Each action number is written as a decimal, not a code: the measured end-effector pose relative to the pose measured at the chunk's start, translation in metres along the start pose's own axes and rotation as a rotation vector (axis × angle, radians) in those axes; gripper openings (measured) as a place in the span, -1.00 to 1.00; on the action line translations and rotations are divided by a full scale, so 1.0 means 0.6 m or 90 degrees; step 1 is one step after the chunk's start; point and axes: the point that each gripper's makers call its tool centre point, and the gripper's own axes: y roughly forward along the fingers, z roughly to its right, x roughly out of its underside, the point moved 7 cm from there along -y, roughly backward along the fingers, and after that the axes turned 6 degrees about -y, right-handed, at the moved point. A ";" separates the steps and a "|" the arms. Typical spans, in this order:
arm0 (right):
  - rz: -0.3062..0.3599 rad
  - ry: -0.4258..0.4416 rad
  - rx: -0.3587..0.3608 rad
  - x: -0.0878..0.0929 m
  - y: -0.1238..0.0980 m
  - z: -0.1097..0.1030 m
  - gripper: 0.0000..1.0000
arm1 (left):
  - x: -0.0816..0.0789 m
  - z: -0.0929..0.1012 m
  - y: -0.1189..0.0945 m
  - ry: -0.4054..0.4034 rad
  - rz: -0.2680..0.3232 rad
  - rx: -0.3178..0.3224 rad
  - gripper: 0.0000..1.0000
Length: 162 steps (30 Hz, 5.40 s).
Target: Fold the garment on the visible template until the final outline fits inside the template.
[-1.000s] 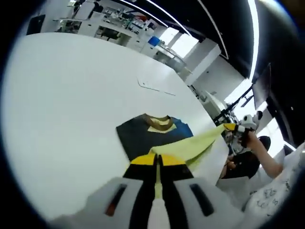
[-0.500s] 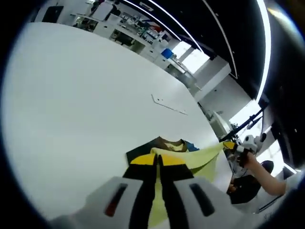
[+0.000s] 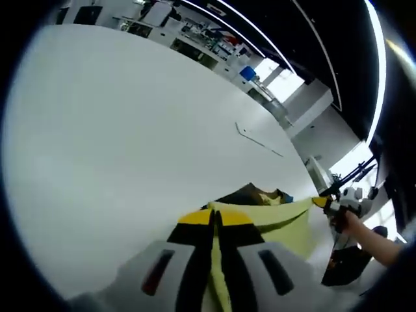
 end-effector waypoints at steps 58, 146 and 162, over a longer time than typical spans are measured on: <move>-0.047 -0.258 -0.156 0.068 -0.026 -0.080 0.99 | 0.116 0.087 -0.016 0.324 -0.137 0.225 0.93; -0.050 -0.233 -0.078 0.161 -0.161 -0.019 0.40 | 0.182 0.021 -0.136 0.315 -0.077 0.151 0.47; -0.064 -0.316 -0.094 0.194 -0.139 -0.022 -0.70 | 0.209 0.002 -0.131 0.302 -0.070 0.128 -0.18</move>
